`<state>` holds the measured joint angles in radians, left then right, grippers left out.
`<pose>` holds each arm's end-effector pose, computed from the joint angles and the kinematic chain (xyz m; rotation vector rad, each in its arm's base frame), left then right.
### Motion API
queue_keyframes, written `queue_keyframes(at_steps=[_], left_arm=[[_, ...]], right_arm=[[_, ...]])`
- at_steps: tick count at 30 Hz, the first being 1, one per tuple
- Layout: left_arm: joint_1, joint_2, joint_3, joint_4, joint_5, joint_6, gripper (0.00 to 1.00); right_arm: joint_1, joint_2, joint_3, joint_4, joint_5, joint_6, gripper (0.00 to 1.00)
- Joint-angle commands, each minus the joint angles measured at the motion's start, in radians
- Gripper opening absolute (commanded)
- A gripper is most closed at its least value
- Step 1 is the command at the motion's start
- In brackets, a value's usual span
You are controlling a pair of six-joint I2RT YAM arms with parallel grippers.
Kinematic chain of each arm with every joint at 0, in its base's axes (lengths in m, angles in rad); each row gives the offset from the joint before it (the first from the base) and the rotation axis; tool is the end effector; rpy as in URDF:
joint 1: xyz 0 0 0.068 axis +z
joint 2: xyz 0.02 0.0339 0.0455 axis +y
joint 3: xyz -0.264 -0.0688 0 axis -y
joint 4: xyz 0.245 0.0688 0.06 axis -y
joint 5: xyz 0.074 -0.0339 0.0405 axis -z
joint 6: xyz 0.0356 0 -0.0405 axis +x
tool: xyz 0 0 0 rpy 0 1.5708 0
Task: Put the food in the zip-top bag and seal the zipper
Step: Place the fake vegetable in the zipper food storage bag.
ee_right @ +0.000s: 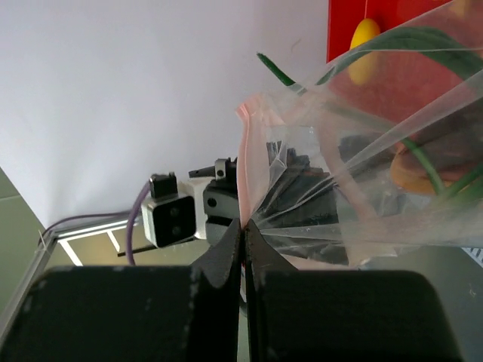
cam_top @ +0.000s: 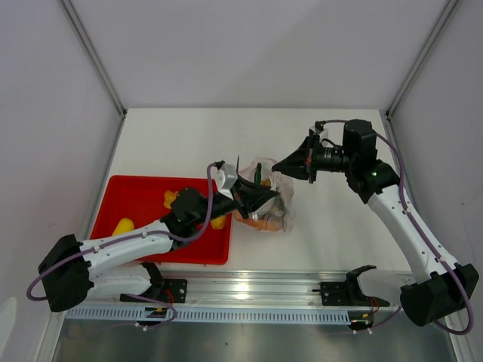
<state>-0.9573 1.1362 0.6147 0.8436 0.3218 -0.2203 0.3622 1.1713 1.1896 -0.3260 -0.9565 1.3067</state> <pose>0.1367 -0.2137 0.3170 0.7586 1.1328 -1.2047 0.2246 0.1162 0.3926 0.2517 2.2827 1.9114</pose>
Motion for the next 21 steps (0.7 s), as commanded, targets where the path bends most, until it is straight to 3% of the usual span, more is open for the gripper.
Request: queue_keyframes(at_steps=[1,3,7,11,12,17,21], left_arm=[[-0.003,-0.027,0.091,-0.242,-0.23,-0.194,0.01],[-0.003,-0.021,0.164,-0.41,-0.279,-0.233,0.01],[0.002,-0.007,0.21,-0.569,-0.394,-0.329,0.01],[0.018,0.014,0.276,-0.719,-0.382,-0.401,0.01],[0.022,0.042,0.311,-0.818,-0.383,-0.419,0.01],[0.042,0.068,0.307,-0.83,-0.293,-0.471,0.0],[0.043,0.014,0.237,-0.706,-0.227,-0.47,0.0]], right_arm=[[-0.002,-0.025,0.054,0.025,-0.031,-0.017,0.0],[-0.002,-0.027,0.061,0.031,-0.034,-0.012,0.0],[-0.002,-0.027,0.08,0.025,-0.033,-0.026,0.0],[-0.002,-0.022,0.116,-0.062,-0.022,-0.131,0.0],[-0.003,-0.022,0.122,-0.106,-0.008,-0.159,0.0],[-0.003,-0.006,0.166,-0.266,0.07,-0.375,0.0],[-0.011,0.011,0.2,-0.398,0.156,-0.498,0.0]])
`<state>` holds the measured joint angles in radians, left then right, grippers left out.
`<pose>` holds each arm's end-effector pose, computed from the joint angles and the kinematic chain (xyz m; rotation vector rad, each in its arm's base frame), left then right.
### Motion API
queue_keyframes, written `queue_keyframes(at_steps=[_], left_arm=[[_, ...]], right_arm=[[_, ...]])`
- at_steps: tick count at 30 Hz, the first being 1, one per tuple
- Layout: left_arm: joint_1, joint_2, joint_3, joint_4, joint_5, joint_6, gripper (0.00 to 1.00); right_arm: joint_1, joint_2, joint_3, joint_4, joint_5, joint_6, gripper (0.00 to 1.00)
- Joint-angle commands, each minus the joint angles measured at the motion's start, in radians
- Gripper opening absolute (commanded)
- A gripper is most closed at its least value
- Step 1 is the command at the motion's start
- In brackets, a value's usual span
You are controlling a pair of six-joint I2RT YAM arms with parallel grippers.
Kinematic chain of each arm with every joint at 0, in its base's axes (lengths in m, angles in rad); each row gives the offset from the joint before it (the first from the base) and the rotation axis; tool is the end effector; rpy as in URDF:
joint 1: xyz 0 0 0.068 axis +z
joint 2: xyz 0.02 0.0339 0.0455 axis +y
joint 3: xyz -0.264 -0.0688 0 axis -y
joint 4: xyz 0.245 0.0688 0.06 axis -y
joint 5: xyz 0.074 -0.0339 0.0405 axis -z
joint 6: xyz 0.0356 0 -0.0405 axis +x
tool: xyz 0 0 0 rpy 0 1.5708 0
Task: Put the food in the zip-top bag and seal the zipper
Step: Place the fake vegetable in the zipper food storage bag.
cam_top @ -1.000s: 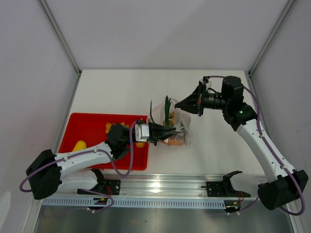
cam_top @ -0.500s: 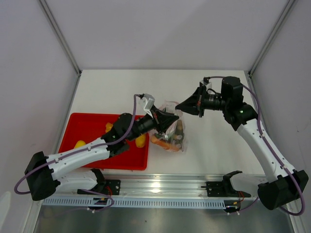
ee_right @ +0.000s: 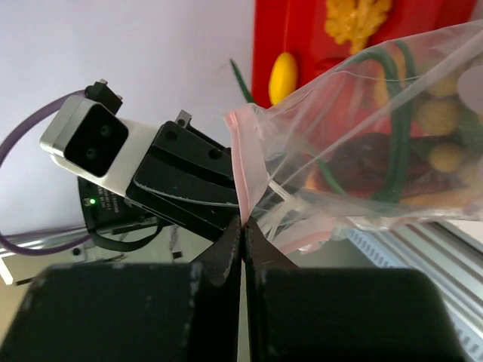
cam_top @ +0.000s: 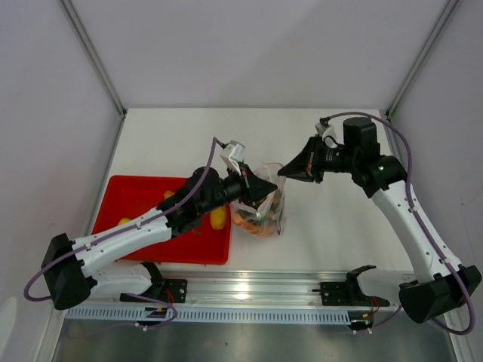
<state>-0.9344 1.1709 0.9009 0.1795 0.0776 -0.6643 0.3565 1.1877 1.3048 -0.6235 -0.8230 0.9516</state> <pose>0.1632 -0.2255 0.3393 0.3098 1.7995 -1.2443 0.2191 0.1094 0.3989 0.1072 2.3280 1.5904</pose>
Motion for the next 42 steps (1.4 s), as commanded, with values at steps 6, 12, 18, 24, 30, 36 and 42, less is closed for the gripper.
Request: queue_keyframes(at_steps=[6,12,18,24,30,36,42], left_arm=[[0.023,-0.03,-0.03,-0.163,-0.057,-0.058,0.01],[0.023,0.018,0.019,-0.267,-0.073,-0.078,0.01],[0.008,0.229,0.236,-0.451,0.086,0.008,0.01],[-0.018,0.276,0.243,-0.432,0.162,0.034,0.03],[-0.018,0.201,0.257,-0.488,0.079,0.109,0.23],[-0.018,0.183,0.256,-0.534,0.042,0.143,0.01],[-0.06,0.299,0.299,-0.586,0.087,0.161,0.06]], right_arm=[[-0.008,0.003,0.134,-0.173,0.09,-0.221,0.0],[-0.008,0.013,0.185,-0.237,0.116,-0.281,0.0],[-0.008,0.033,0.195,-0.208,0.11,-0.277,0.0],[-0.005,0.059,0.22,-0.182,0.116,-0.269,0.0],[-0.01,0.062,0.281,-0.258,0.2,-0.329,0.0],[-0.03,0.032,0.278,-0.263,0.205,-0.323,0.0],[-0.039,0.041,0.349,-0.32,0.248,-0.355,0.0]])
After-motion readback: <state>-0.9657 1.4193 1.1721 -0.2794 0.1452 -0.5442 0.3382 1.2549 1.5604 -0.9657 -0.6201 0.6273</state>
